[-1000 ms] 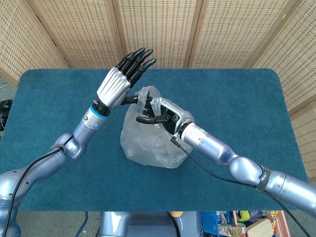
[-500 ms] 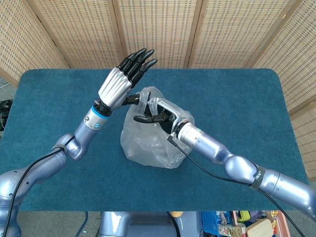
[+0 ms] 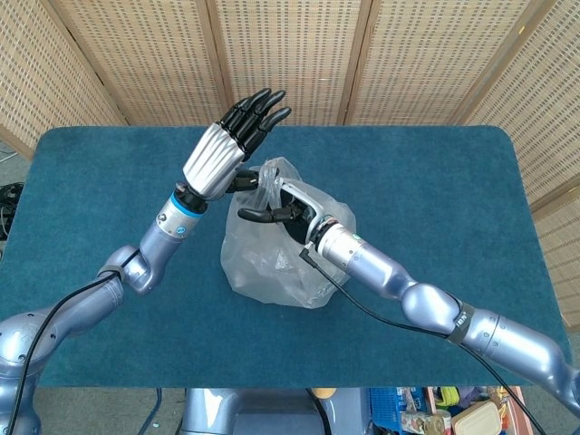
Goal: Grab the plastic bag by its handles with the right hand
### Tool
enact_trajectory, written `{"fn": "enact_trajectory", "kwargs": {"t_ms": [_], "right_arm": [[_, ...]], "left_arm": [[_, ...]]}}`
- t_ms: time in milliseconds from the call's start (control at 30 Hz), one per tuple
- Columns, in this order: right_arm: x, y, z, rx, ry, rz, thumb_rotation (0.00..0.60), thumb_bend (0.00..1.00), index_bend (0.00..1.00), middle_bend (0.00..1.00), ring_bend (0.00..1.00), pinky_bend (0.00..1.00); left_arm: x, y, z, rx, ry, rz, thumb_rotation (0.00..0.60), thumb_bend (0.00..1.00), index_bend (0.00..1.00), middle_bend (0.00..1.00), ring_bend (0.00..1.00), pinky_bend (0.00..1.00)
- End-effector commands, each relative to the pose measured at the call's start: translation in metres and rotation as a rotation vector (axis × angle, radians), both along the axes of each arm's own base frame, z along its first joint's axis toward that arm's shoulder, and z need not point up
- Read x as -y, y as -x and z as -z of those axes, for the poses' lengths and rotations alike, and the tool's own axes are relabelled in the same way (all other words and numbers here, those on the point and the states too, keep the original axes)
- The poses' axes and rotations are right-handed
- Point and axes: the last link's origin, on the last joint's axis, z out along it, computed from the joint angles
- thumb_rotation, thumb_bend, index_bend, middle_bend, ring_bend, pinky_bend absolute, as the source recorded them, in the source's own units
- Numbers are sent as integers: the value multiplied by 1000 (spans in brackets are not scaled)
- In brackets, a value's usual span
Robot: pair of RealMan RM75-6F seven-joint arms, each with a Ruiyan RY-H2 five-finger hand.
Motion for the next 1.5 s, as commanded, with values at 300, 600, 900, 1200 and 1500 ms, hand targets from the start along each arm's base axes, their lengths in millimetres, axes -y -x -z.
{"fn": "enact_trajectory", "kwargs": {"t_ms": [300, 600, 900, 1200, 1500], "right_arm": [[6, 0, 7, 0, 36, 26, 600, 47, 208, 196, 12, 42], [5, 5, 10, 20, 79, 54, 600, 75, 238, 228, 36, 3], [4, 7, 11, 65, 105, 81, 600, 100, 241, 233, 40, 0], [9, 6, 13, 78, 135, 93, 600, 120, 241, 233, 41, 0], [11, 5, 12, 92, 141, 100, 600, 135, 242, 241, 52, 0]], "left_arm": [[-1, 2, 0, 0, 1, -6, 600, 282, 0, 0, 11, 153], [-3, 5, -2, -1, -2, -21, 600, 283, 0, 0, 10, 153], [-4, 7, -1, -1, 1, -34, 600, 282, 0, 0, 10, 153], [-5, 11, -1, -1, 0, -48, 600, 282, 0, 0, 7, 153], [-7, 15, 0, -2, 7, -65, 600, 283, 0, 0, 7, 153]]}}
